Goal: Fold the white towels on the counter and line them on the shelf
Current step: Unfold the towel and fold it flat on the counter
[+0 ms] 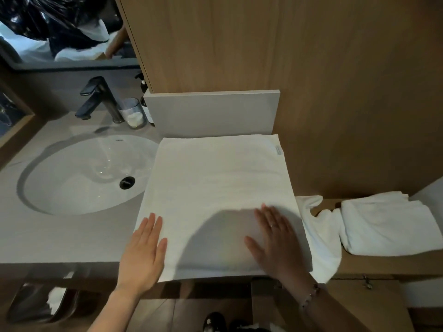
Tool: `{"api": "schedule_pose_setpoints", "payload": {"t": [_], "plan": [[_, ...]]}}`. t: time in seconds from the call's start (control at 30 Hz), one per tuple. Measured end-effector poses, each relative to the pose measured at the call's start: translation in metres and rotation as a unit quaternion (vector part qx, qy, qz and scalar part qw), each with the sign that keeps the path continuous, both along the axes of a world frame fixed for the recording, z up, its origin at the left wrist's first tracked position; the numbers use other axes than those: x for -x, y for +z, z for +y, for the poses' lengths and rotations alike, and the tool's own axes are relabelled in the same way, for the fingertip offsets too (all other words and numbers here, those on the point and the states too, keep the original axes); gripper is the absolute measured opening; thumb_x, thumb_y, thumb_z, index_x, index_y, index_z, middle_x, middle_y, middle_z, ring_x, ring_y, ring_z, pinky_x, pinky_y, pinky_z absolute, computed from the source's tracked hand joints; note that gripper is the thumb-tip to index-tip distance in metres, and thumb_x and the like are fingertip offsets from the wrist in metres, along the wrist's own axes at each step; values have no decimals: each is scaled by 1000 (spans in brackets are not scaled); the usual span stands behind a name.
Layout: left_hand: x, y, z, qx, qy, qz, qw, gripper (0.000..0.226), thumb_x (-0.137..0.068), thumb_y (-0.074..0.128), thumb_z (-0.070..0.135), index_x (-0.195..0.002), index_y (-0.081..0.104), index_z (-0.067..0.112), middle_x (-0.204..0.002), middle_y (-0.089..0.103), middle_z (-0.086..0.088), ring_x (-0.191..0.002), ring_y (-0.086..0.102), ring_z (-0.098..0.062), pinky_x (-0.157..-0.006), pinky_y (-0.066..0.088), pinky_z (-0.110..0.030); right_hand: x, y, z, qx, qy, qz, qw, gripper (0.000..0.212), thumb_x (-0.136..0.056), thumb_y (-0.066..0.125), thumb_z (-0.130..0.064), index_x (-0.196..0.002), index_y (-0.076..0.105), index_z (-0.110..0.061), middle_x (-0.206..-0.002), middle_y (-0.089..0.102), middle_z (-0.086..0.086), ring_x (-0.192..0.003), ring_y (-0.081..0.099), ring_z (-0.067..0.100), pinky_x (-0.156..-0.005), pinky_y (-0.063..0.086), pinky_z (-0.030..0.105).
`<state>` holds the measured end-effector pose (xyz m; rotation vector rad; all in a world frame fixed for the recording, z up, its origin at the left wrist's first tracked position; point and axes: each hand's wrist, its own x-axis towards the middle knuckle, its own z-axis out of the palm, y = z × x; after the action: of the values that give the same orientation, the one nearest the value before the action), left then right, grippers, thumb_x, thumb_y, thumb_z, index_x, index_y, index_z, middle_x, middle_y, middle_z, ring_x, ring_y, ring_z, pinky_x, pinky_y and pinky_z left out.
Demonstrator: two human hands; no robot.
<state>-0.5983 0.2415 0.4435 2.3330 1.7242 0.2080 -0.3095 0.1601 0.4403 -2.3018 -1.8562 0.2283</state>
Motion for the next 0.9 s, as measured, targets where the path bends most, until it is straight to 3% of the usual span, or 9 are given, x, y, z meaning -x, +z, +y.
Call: {"api": "schedule_pose_setpoints", "payload": {"t": [0.1,0.2,0.27,0.37,0.43,0.5,0.7,0.83,0.9], "plan": [[10,1,4,5,33,-26,999,85,-81,-4,64,-148,13,14,-152,0,10,-141,-3,-6,-115,5,-27,-16,3,-2,15,-37,19,999,92,-75,0,-79,-151,7,-29,-157,-5,-9,-146,-2,15,-112,-9,30],[12,3,7,17,35,-20,999,89,-77,-8,63,-149,9,13,-154,-3,7,-139,-7,-4,-116,3,-27,-20,1,-1,28,-51,43,997,102,-65,-13,-85,-150,4,-31,-156,-9,-11,-146,-5,15,-112,-11,33],[4,6,9,29,45,-3,999,88,-79,-8,61,-150,9,11,-158,0,1,-140,-9,-6,-116,-3,-29,-20,4,8,39,-62,40,996,97,-71,-5,-81,-150,15,-28,-158,6,-6,-146,7,19,-115,-7,37],[-12,16,27,40,79,42,995,68,-95,12,51,-150,14,10,-159,7,-5,-146,-3,-15,-116,-4,-36,-23,30,45,-14,-98,12,995,65,-85,26,-61,-131,47,-20,-129,57,5,-120,51,26,-109,28,40],[-26,27,47,26,84,73,993,60,-98,27,44,-147,23,11,-156,21,-7,-145,12,-21,-117,5,-39,-33,58,80,17,-133,59,989,46,-91,41,-46,-128,45,-19,-119,61,4,-112,55,25,-100,36,37],[-39,39,73,28,77,83,993,55,-95,37,41,-141,31,11,-147,36,-6,-136,28,-25,-111,20,-36,-47,75,115,57,-163,129,977,46,-91,47,-37,-133,42,-17,-125,58,6,-114,54,29,-96,42,36],[-60,48,163,140,150,-139,969,57,-82,55,31,-124,48,-7,-126,52,-24,-116,48,-38,-98,38,-41,-75,80,188,60,-312,266,910,52,-84,56,-17,-131,41,-5,-128,53,14,-115,54,33,-81,45,30],[-70,47,198,150,232,-255,927,63,-85,55,13,-142,31,1,-129,51,-22,-119,48,-36,-101,38,-39,-90,70,214,83,-348,323,876,65,-65,62,-1,-126,38,4,-112,61,21,-90,63,32,-58,48,29],[-76,45,211,153,269,-279,909,67,-86,53,10,-145,23,3,-132,50,-21,-122,46,-37,-101,38,-37,-95,64,222,93,-347,334,871,55,-59,60,3,-112,47,7,-95,67,21,-68,60,27,-47,43,24]]}}
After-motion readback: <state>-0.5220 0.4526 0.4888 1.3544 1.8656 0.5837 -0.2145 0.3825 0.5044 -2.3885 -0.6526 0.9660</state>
